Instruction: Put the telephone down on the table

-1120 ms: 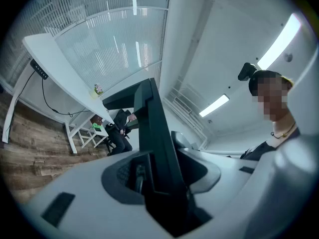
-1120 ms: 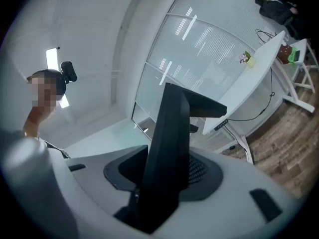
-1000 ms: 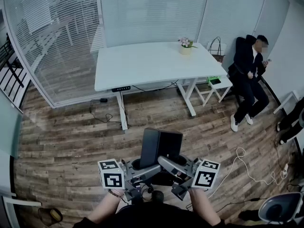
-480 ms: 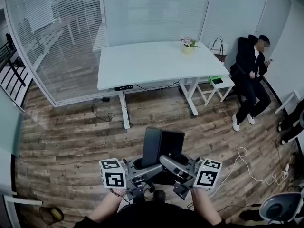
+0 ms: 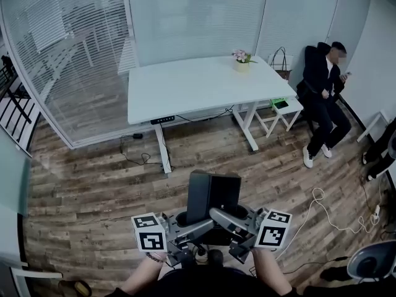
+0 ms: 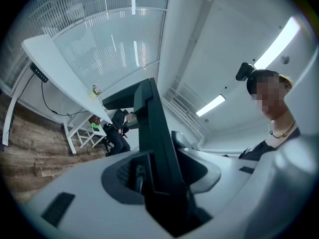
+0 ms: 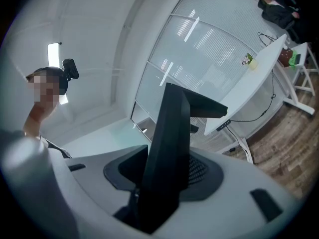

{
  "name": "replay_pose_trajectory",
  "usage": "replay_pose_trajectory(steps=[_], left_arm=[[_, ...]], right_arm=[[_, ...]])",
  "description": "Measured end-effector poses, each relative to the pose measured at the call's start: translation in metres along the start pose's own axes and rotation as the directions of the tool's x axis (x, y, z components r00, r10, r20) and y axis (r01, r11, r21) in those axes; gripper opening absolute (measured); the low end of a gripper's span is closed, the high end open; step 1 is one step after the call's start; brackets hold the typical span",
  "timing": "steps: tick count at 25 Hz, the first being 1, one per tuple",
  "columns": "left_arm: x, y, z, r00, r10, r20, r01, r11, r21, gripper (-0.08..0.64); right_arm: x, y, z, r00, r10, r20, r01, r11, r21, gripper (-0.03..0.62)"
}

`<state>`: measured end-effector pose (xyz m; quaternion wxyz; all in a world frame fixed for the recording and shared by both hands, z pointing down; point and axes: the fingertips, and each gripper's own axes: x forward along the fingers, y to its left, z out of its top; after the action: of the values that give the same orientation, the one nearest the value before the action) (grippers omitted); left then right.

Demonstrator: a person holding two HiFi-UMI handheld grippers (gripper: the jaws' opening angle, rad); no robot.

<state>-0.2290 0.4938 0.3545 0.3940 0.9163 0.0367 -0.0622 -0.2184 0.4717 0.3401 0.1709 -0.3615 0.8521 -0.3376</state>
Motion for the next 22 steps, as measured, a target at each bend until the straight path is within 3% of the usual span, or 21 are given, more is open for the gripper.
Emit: replay_pose_trajectory(steps=[13,22], left_arm=[[-0.037,0.003,-0.007,0.997,-0.036,-0.061,0.034,0.999,-0.019,0.212],[-0.026,0.014,0.012,0.998,-0.03,-0.051,0.03,1.0,0.004,0.212]], right_arm=[[0.021,0.009,-0.029,0.998,-0.05,0.044,0.049,0.999,0.016,0.183],[0.029,-0.001,-0.009,0.998,-0.039,0.043,0.039,0.999,-0.002,0.183]])
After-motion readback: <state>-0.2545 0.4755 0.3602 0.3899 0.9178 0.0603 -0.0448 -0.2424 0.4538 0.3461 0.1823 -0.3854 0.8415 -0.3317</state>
